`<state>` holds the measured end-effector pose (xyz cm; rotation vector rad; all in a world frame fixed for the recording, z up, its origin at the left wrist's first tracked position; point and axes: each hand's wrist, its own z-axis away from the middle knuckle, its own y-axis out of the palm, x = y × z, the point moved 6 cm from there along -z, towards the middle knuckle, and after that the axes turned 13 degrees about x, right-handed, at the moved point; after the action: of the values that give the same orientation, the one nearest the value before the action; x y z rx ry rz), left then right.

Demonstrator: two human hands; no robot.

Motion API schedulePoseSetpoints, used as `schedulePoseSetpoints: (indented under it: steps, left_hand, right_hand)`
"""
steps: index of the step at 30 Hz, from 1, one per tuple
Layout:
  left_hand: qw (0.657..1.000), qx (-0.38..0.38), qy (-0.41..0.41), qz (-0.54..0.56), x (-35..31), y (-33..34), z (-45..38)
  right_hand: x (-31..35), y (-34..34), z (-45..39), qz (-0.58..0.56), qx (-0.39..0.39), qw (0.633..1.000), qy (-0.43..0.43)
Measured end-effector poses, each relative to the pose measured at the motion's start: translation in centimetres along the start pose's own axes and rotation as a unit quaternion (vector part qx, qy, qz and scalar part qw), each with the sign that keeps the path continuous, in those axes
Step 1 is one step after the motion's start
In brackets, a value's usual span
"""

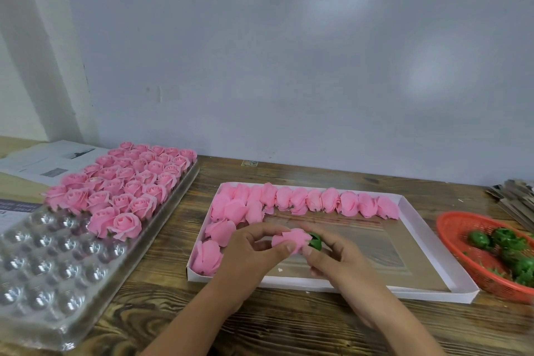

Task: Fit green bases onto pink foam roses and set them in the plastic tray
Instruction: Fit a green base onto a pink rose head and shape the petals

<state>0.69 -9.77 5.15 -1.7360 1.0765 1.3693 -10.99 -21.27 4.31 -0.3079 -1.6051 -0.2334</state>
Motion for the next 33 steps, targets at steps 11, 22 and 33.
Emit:
schedulePoseSetpoints:
  steps: [11,22,33]
  left_hand:
    - [1.0,-0.004,0.0,0.022,0.0,-0.1,0.0]
    - [0.999,-0.009,-0.009,0.047,0.1,-0.2,0.0]
    - [0.999,-0.007,-0.017,0.047,0.1,-0.1,0.0]
  right_hand:
    - [0.4,-0.4,0.0,-0.045,-0.048,0.997,-0.048]
    - [0.9,-0.7,0.2,-0.038,-0.056,0.995,-0.069]
    - [0.6,-0.4,0.1,-0.043,-0.048,0.996,-0.058]
